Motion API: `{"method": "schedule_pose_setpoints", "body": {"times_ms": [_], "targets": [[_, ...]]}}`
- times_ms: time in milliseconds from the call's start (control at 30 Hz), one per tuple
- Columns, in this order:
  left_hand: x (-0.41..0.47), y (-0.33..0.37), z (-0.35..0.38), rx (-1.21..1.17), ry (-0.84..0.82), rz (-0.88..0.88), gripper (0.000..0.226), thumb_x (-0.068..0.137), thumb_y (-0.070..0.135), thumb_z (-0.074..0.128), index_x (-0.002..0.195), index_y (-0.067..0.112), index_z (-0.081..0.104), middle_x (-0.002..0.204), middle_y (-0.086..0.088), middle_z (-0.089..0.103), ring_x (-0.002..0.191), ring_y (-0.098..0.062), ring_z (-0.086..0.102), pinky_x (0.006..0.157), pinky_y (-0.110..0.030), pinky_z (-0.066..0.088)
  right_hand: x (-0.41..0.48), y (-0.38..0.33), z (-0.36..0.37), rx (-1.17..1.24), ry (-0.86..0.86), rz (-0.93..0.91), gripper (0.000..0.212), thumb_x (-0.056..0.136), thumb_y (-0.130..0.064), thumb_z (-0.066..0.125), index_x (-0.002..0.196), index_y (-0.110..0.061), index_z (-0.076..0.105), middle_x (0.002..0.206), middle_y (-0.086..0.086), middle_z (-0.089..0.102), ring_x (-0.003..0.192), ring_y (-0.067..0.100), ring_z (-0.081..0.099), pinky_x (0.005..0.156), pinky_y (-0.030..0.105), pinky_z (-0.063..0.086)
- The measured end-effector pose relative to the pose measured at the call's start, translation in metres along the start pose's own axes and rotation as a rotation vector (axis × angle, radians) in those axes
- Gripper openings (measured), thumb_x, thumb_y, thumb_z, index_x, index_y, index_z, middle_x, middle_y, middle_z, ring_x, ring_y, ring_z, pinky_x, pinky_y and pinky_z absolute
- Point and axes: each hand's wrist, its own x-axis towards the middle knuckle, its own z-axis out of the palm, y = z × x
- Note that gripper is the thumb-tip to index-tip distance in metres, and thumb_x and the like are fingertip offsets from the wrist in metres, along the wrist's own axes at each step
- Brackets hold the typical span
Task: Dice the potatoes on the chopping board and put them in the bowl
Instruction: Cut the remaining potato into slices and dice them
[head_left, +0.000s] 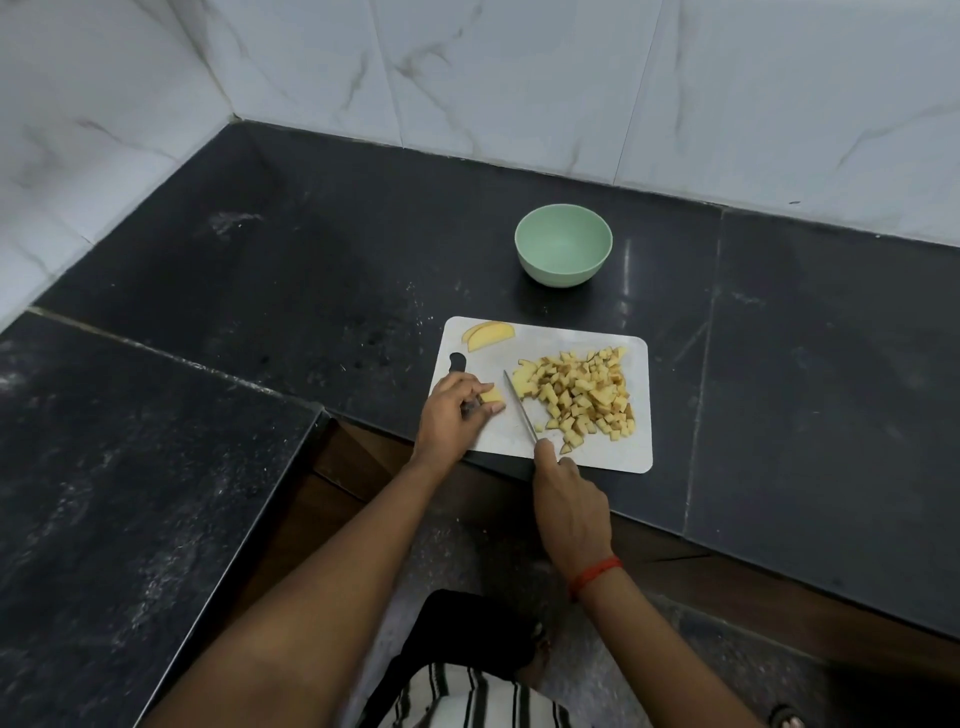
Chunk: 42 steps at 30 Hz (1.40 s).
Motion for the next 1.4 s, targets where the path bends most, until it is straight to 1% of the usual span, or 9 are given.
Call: {"method": "schedule_pose_setpoints", "body": {"times_ms": [200, 300, 433, 667, 833, 1000, 1167, 1300, 1400], "targets": [[0.001, 0.001, -0.007, -0.031, -0.063, 0.006, 0.039, 0.084, 0.018, 0.083, 0.121, 0.011, 0.074, 0.110, 0.005, 0.058, 0.099, 0.004, 0.056, 0.085, -0.003, 0.041, -0.003, 0.005, 0.013, 0.201, 0.113, 0.041, 0.016, 0.101, -0.018, 0.056, 0.112, -0.018, 0.044, 0.078, 0.004, 0.064, 0.052, 0.030, 0.062, 0.042, 0.031, 0.036], [-0.002, 0.000, -0.008, -0.049, -0.021, 0.000, 0.040, 0.082, 0.014, 0.084, 0.121, 0.011, 0.073, 0.111, 0.004, 0.060, 0.097, 0.008, 0.057, 0.085, -0.007, 0.045, -0.003, 0.008, 0.017, 0.259, 0.162, 0.037, 0.016, 0.102, -0.024, 0.052, 0.113, -0.019, 0.042, 0.078, 0.005, 0.066, 0.051, 0.032, 0.062, 0.042, 0.030, 0.036], [-0.008, -0.002, -0.001, -0.056, 0.102, -0.034, 0.030, 0.081, 0.013, 0.084, 0.110, 0.007, 0.077, 0.107, 0.004, 0.065, 0.097, 0.001, 0.063, 0.089, -0.014, 0.052, -0.001, 0.004, 0.011, 0.348, 0.135, 0.017, 0.017, 0.106, -0.034, 0.035, 0.117, -0.023, 0.036, 0.085, 0.006, 0.066, 0.063, 0.035, 0.064, 0.051, 0.040, 0.050], [-0.007, -0.001, 0.003, -0.014, 0.074, -0.013, 0.024, 0.086, 0.013, 0.080, 0.108, 0.006, 0.078, 0.107, 0.003, 0.067, 0.101, -0.009, 0.063, 0.092, -0.018, 0.051, 0.023, -0.012, 0.005, 0.345, 0.091, -0.046, 0.010, 0.107, -0.032, 0.033, 0.108, -0.022, 0.036, 0.075, 0.002, 0.060, 0.062, 0.027, 0.061, 0.051, 0.039, 0.048], [-0.006, -0.001, 0.005, 0.002, 0.066, -0.008, 0.017, 0.088, 0.016, 0.078, 0.102, 0.007, 0.079, 0.104, 0.006, 0.063, 0.101, -0.011, 0.061, 0.090, -0.019, 0.051, 0.028, -0.013, 0.010, 0.277, 0.017, -0.054, 0.012, 0.108, -0.028, 0.033, 0.116, -0.019, 0.037, 0.082, 0.005, 0.063, 0.066, 0.030, 0.062, 0.052, 0.036, 0.042], [-0.008, -0.001, 0.007, 0.099, 0.083, 0.081, 0.011, 0.093, 0.015, 0.073, 0.094, 0.005, 0.079, 0.103, 0.003, 0.064, 0.101, -0.014, 0.058, 0.087, -0.024, 0.050, 0.029, -0.013, 0.008, 0.209, 0.019, -0.063, 0.014, 0.105, -0.021, 0.045, 0.118, -0.017, 0.042, 0.076, 0.004, 0.063, 0.057, 0.028, 0.061, 0.046, 0.030, 0.028], [-0.007, -0.002, 0.005, 0.132, 0.069, 0.124, 0.013, 0.094, 0.015, 0.072, 0.093, 0.005, 0.078, 0.104, 0.001, 0.065, 0.100, -0.014, 0.056, 0.084, -0.022, 0.049, 0.037, -0.018, 0.008, 0.198, 0.013, -0.051, 0.020, 0.102, -0.017, 0.052, 0.118, -0.017, 0.041, 0.068, 0.004, 0.063, 0.055, 0.026, 0.062, 0.045, 0.029, 0.030], [-0.007, -0.004, 0.005, 0.151, 0.073, 0.152, 0.012, 0.094, 0.014, 0.071, 0.096, 0.005, 0.079, 0.106, -0.002, 0.068, 0.101, -0.014, 0.057, 0.085, -0.020, 0.048, 0.045, -0.024, -0.005, 0.229, -0.066, -0.070, 0.032, 0.107, -0.020, 0.038, 0.139, -0.016, 0.038, 0.083, 0.008, 0.068, 0.071, 0.028, 0.066, 0.054, 0.032, 0.036], [-0.006, -0.005, 0.006, 0.176, 0.086, 0.141, 0.009, 0.093, 0.008, 0.070, 0.095, 0.005, 0.079, 0.106, -0.002, 0.069, 0.101, -0.015, 0.058, 0.087, -0.015, 0.045, 0.043, -0.025, -0.010, 0.236, -0.118, -0.042, 0.031, 0.107, -0.018, 0.035, 0.137, -0.017, 0.035, 0.088, 0.008, 0.069, 0.076, 0.030, 0.067, 0.057, 0.033, 0.036]]}}
